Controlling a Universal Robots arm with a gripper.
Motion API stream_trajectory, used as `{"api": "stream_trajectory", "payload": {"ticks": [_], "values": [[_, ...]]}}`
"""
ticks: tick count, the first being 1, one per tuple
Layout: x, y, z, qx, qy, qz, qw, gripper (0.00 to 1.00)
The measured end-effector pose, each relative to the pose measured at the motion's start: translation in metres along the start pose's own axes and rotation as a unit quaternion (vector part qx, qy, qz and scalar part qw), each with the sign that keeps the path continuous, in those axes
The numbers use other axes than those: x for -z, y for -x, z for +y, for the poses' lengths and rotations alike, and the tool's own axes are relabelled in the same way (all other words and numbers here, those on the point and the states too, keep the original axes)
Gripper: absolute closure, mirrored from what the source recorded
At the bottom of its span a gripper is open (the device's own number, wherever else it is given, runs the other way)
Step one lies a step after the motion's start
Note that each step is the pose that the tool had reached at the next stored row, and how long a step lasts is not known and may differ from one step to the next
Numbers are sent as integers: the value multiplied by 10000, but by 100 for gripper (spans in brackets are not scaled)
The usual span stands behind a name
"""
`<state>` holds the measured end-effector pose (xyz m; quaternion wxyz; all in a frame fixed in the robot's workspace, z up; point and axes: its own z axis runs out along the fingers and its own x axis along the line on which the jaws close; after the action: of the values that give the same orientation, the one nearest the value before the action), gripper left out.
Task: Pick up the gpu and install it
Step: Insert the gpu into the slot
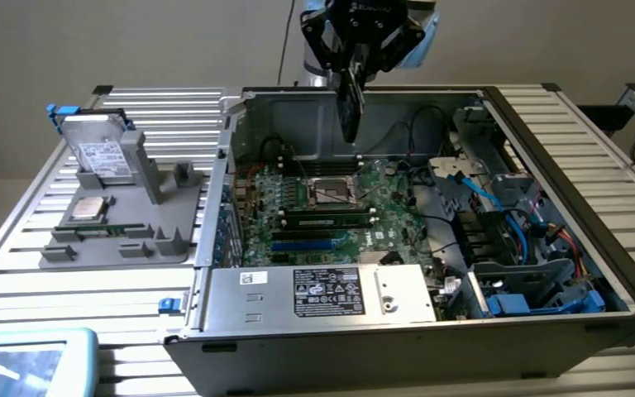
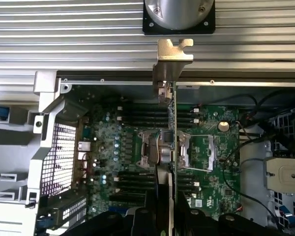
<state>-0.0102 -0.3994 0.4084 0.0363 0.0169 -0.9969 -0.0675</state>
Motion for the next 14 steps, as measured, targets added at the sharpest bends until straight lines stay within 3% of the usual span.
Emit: {"api": "stream_trajectory", "payload": {"ticks": [3,7,14], "values": [[-6,1,0,275,-20,38,9996,73],[-13,1,-1,630,-41,87,9980,73],[-18,1,-2,1225,-44,164,9923,73]]}}
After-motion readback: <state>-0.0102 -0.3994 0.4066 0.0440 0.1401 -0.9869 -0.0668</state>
